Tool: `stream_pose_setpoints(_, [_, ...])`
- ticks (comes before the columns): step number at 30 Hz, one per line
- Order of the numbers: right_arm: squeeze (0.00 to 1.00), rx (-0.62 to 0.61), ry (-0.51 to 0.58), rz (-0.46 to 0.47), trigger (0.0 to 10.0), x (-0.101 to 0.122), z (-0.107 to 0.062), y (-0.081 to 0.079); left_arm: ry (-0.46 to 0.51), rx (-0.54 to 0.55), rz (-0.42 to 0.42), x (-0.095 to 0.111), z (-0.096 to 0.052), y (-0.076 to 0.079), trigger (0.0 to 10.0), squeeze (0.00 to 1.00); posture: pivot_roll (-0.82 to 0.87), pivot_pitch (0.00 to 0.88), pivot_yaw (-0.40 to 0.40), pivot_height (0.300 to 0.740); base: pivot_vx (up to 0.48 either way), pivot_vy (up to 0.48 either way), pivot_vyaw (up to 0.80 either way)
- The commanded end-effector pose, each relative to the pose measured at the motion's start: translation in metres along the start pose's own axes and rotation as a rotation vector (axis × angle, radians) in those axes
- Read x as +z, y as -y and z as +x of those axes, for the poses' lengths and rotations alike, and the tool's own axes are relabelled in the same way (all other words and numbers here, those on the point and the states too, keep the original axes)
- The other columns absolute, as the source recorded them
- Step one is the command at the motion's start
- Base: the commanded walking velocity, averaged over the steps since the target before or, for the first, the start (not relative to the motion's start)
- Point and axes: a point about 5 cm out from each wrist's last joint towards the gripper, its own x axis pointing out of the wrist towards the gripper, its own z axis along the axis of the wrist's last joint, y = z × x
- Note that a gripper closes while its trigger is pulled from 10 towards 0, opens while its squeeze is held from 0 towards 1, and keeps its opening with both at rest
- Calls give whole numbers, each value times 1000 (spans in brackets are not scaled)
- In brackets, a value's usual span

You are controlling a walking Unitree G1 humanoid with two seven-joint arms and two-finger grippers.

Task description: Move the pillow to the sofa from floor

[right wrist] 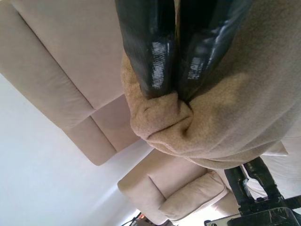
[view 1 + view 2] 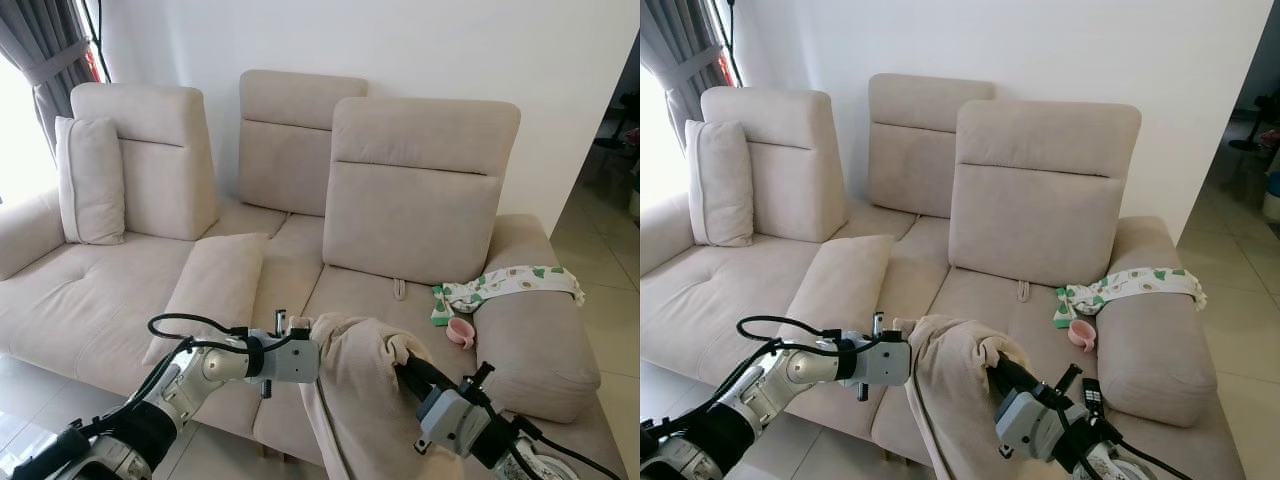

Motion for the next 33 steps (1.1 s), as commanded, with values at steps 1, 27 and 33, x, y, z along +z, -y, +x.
stream_pose_setpoints(1, [0,15,53,1,10000,10,6,-2,143,14,60,28,8,-5,10000,0,90,15,51,740,0,0,0])
stream_pose_setpoints(27, [0,7,40,4,10000,9,7,-5,142,4,81,28,8,-5,10000,0,90,15,56,740,170,0,-46])
stream_pose_setpoints(33, [0,7,35,7,10000,8,7,-5,143,5,81,28,9,-5,10000,0,89,15,56,740,280,0,-800])
